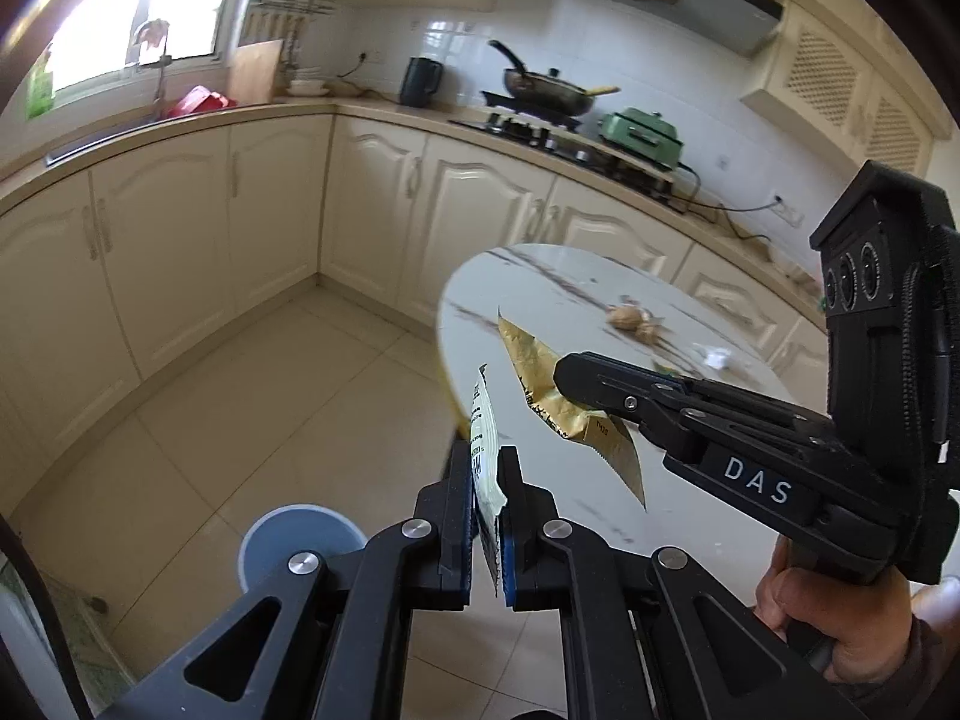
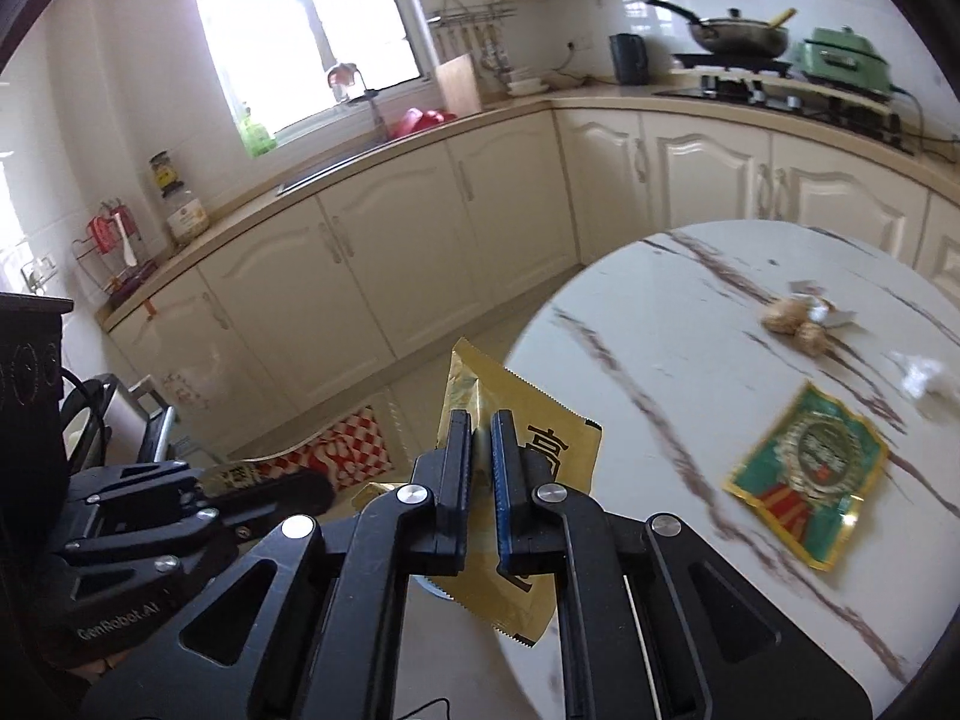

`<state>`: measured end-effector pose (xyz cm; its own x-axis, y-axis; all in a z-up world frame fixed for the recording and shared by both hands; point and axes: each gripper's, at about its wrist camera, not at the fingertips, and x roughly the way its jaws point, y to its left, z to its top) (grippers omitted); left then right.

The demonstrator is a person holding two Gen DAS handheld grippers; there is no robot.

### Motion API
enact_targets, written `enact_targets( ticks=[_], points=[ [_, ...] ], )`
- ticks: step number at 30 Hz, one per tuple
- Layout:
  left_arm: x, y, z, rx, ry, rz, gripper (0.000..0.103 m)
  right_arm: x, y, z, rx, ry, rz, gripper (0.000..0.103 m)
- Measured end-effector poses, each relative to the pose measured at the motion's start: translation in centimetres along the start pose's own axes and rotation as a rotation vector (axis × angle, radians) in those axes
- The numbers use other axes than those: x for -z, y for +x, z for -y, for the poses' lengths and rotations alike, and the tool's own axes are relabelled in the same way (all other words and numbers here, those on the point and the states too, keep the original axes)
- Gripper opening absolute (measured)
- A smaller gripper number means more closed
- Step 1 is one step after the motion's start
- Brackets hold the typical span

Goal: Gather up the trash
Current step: 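Carry the paper strip and yellow packet over the blue bin and open both grippers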

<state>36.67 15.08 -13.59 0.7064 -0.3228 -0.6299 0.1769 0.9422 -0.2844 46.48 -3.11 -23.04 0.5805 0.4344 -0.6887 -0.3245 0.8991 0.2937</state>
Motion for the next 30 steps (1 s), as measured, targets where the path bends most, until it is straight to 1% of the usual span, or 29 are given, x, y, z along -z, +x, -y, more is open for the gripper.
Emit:
enact_targets(
  ticks=[4, 7, 9, 13, 15, 16, 17, 18, 19, 20, 22, 24, 26, 27, 28, 30],
  points=[
    [0.6, 1.2, -5.3, -0.091, -0.070, -0.028, 0.004, -0.6, 6.0, -3.7, -0.087, -0.027, -0.055, 0.008],
    [1.2, 3.4, -8.7, -0.129, -0.120, -0.071, 0.004, -0.2, 10.7, -5.6, -0.115, -0.042, -0.113, 0.008],
    [1.3, 5.5, -10.7, -0.140, -0.149, -0.104, 0.004, 0.4, 13.9, -6.3, -0.124, -0.047, -0.153, 0.008],
    [1.7, 10.0, -14.1, -0.145, -0.191, -0.173, 0.004, 1.7, 19.9, -6.4, -0.120, -0.048, -0.234, 0.008],
    [1.5, 11.9, -15.7, -0.151, -0.210, -0.195, 0.007, 2.3, 22.7, -6.1, -0.106, -0.054, -0.261, 0.008],
    [1.3, 12.7, -16.5, -0.156, -0.218, -0.208, 0.013, 2.6, 23.6, -6.1, -0.096, -0.064, -0.279, 0.008],
    [1.1, 13.5, -17.1, -0.160, -0.227, -0.225, 0.023, 2.8, 24.6, -6.1, -0.085, -0.072, -0.299, 0.008],
    [0.9, 14.2, -17.6, -0.164, -0.234, -0.241, 0.029, 2.9, 25.4, -6.0, -0.082, -0.071, -0.304, 0.008],
    [0.7, 14.6, -18.0, -0.172, -0.243, -0.244, 0.042, 3.0, 25.9, -5.9, -0.078, -0.069, -0.309, 0.011],
    [0.4, 14.9, -18.2, -0.182, -0.244, -0.242, 0.048, 3.0, 26.3, -5.8, -0.069, -0.067, -0.311, 0.012],
    [0.0, 15.1, -18.1, -0.207, -0.232, -0.228, 0.048, 3.0, 26.2, -5.7, -0.053, -0.064, -0.303, 0.014],
    [-0.5, 14.9, -17.6, -0.215, -0.230, -0.217, 0.049, 2.8, 25.6, -5.6, -0.040, -0.054, -0.285, 0.021],
    [-0.9, 13.9, -16.6, -0.233, -0.213, -0.187, 0.054, 2.5, 24.4, -5.6, -0.023, -0.042, -0.263, 0.034],
    [-1.1, 13.1, -16.1, -0.248, -0.203, -0.164, 0.055, 2.3, 23.7, -5.6, -0.013, -0.041, -0.246, 0.037],
    [-1.5, 12.3, -15.4, -0.270, -0.188, -0.145, 0.057, 2.1, 22.8, -5.8, -0.001, -0.040, -0.228, 0.044],
    [-2.4, 10.6, -14.1, -0.303, -0.162, -0.100, 0.061, 1.5, 20.7, -6.4, 0.018, -0.041, -0.196, 0.061]
  ],
)
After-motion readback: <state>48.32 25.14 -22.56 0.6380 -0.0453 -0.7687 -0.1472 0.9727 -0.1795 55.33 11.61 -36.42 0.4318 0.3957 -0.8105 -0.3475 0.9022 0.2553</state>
